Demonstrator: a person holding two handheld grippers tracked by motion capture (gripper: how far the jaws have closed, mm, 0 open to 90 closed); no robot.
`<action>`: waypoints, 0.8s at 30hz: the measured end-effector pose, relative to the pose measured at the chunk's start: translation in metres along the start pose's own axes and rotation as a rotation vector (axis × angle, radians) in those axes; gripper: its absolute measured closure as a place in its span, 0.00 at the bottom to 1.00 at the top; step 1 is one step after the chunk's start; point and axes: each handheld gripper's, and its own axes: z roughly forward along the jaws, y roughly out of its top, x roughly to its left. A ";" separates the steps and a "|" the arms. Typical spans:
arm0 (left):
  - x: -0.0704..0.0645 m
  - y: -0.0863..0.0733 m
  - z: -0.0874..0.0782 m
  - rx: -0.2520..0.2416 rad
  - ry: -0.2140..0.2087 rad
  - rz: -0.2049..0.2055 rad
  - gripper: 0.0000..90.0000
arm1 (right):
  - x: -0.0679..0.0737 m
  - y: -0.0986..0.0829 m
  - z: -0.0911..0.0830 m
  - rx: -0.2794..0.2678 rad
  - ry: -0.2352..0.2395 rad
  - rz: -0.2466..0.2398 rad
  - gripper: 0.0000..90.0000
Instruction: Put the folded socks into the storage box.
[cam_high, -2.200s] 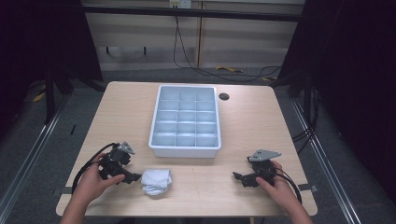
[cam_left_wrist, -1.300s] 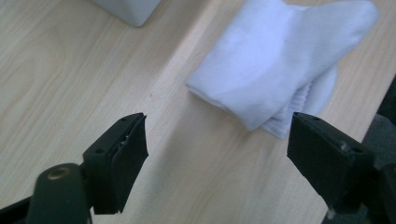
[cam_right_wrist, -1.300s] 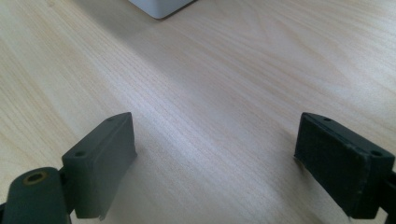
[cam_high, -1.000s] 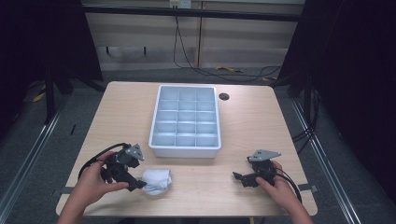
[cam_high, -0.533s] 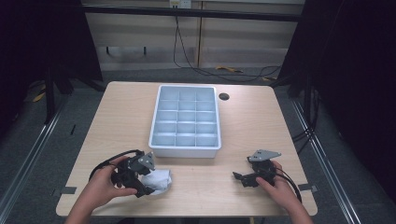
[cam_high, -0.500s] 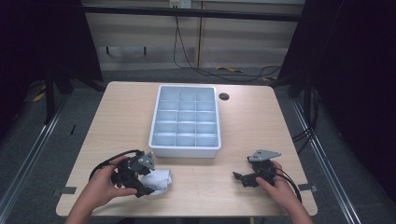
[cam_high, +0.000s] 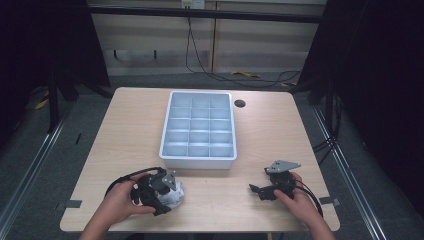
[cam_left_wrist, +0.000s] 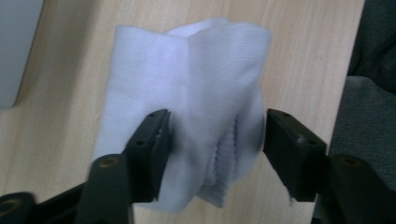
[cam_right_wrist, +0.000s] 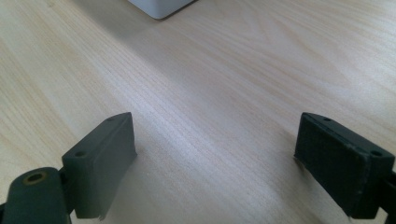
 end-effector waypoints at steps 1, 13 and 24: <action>0.000 0.000 0.001 0.002 0.007 -0.008 0.51 | 0.000 0.000 0.000 0.000 0.000 0.000 0.13; 0.007 0.003 -0.003 -0.004 -0.026 -0.078 0.76 | 0.000 0.000 0.000 0.000 0.000 -0.001 0.13; 0.013 0.002 -0.013 -0.002 -0.097 -0.150 0.95 | 0.000 0.000 0.000 -0.001 0.000 0.000 0.13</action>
